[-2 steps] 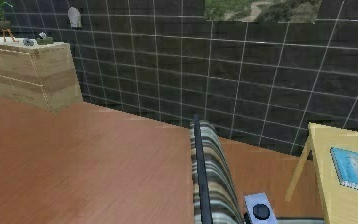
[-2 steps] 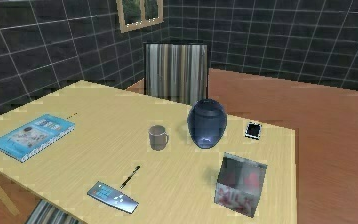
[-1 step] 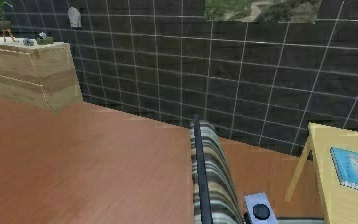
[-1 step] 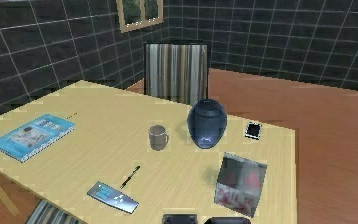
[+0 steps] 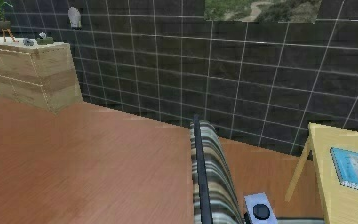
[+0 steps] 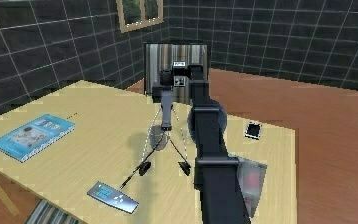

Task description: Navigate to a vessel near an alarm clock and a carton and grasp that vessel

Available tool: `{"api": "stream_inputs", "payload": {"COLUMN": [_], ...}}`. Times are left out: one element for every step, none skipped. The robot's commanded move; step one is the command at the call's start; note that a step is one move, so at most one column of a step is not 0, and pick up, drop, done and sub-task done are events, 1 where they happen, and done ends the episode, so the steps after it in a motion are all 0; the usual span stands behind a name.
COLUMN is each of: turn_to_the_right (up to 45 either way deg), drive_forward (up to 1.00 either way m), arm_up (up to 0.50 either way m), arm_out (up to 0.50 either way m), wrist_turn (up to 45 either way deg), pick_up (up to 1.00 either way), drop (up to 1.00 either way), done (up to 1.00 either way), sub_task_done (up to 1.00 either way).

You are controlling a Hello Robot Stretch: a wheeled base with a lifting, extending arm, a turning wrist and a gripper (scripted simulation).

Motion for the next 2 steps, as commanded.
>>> {"api": "stream_inputs", "payload": {"turn_to_the_right": [0.0, 0.0], "drive_forward": [0.0, 0.0], "arm_up": [0.0, 0.0], "arm_out": [0.0, 0.0], "wrist_turn": [45.0, 45.0], "pick_up": [0.0, 0.0], "drop": [0.0, 0.0], "done": [0.0, 0.0], "sub_task_done": [0.0, 0.0]}}
